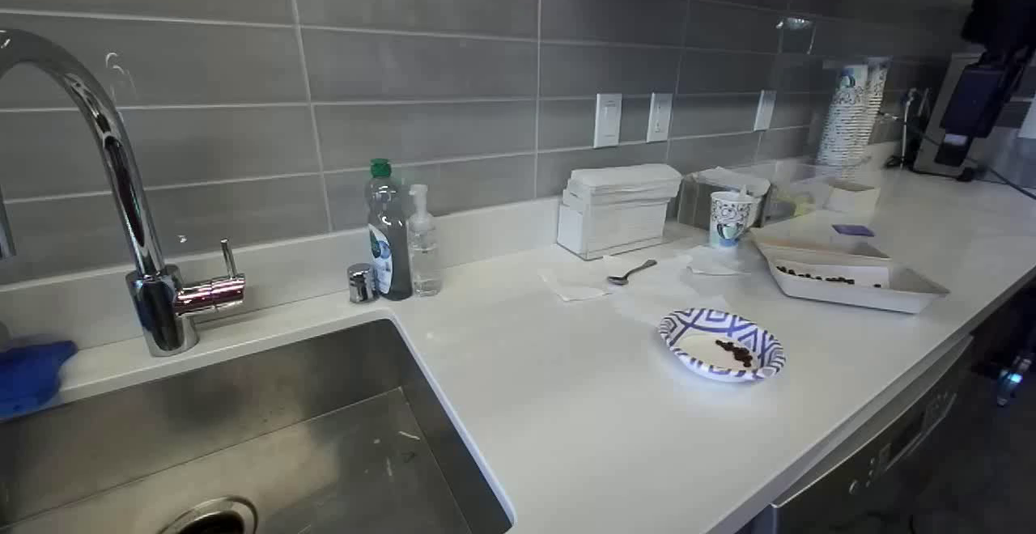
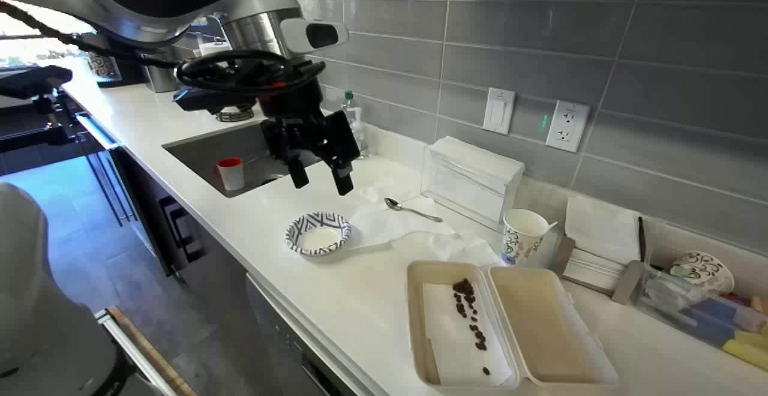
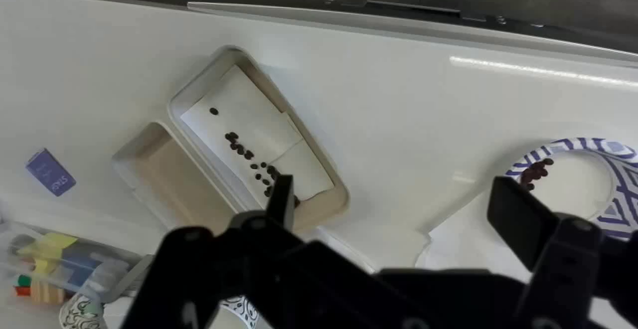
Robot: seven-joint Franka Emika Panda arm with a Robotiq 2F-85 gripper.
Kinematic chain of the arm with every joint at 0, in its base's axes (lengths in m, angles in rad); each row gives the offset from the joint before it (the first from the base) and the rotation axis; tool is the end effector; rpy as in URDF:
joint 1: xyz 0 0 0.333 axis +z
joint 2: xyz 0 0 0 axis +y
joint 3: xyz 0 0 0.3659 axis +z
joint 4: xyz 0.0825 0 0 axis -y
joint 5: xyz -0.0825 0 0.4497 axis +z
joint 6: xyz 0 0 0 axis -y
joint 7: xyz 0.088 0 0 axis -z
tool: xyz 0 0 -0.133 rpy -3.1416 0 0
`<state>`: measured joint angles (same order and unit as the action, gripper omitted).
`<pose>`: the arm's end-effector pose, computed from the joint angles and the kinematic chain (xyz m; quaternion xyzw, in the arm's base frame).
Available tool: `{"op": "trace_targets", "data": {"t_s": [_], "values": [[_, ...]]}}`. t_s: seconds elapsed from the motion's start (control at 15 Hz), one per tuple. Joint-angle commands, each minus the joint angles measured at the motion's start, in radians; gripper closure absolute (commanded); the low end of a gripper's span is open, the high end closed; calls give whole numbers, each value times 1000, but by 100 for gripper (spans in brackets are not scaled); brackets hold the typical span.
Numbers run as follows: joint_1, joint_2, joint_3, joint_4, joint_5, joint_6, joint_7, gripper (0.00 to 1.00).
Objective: Pick up the spoon from the counter and scoop some of the contents in the bowl and pour them in the cup
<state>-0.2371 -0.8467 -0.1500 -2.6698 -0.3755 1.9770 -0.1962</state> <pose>0.3105 -0.1612 0.4863 0.9896 -0.0129 0.0414 0.1370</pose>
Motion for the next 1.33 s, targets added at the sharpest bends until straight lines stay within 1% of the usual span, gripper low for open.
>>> {"op": "trace_targets", "data": {"t_s": [0.0,0.67,0.8,0.93,1.0,1.07,1.27], "values": [[15,-1,-11,3,-9,-7,8,0],[15,-1,-11,3,-9,-7,8,0],[27,66,-40,49,20,-8,-9,0],[49,160,-74,120,98,-26,4,0],[57,232,-81,174,139,-37,27,0],[63,267,-93,199,179,-27,40,0],[70,430,-92,318,291,-40,106,0]]}}
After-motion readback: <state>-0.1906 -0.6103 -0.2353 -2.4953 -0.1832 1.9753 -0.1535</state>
